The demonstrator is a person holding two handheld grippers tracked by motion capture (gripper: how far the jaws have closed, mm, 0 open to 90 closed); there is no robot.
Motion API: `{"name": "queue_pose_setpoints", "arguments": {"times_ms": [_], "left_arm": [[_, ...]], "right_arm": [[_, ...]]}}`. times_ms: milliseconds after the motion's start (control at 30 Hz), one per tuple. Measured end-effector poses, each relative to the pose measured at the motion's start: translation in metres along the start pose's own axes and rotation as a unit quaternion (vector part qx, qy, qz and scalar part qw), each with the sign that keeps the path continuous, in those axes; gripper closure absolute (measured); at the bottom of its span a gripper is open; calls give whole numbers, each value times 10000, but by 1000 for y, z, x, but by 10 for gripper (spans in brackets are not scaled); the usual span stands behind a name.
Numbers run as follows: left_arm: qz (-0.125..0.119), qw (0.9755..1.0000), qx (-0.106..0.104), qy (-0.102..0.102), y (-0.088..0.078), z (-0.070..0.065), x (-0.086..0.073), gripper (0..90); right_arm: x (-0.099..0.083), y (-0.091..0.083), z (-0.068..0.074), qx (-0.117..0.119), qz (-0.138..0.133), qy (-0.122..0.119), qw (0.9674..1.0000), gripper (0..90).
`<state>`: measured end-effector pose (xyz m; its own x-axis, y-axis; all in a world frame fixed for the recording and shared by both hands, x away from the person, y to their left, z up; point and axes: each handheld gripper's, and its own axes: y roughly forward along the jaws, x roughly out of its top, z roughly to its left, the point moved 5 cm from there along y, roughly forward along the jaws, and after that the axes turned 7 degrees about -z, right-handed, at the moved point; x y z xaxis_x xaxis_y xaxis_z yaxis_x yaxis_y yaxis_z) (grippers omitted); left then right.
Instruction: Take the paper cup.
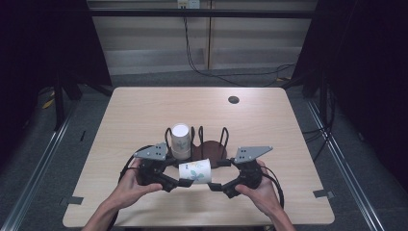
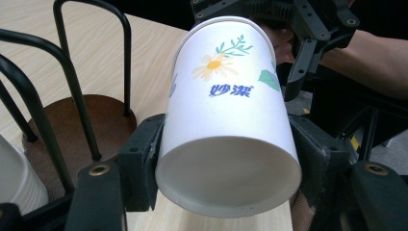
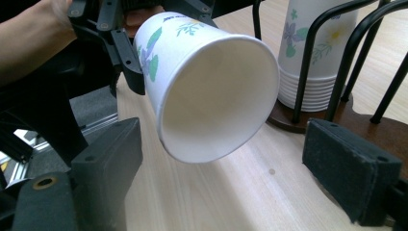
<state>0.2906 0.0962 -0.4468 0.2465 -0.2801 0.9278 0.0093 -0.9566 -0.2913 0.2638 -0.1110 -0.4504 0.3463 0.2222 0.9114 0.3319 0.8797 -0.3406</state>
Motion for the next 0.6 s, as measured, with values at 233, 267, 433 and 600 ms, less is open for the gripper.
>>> {"name": "queue_pose_setpoints", "arguments": {"times_ms": [233, 267, 433, 600], "left_arm": [[-27, 10000, -61, 15, 1, -2, 1, 354], [1, 10000, -67, 19, 2, -2, 0, 354], [-3, 9999, -126, 48, 3, -5, 1, 354], [-67, 9998, -188, 55, 2, -8, 5, 354]], "right_arm": [[5, -1, 3, 171, -204, 56, 9996, 140], [6, -2, 4, 245, -219, 48, 9994, 160], [10, 0, 7, 415, -365, 35, 9985, 176], [10, 1, 6, 428, -399, 85, 9982, 151]]}}
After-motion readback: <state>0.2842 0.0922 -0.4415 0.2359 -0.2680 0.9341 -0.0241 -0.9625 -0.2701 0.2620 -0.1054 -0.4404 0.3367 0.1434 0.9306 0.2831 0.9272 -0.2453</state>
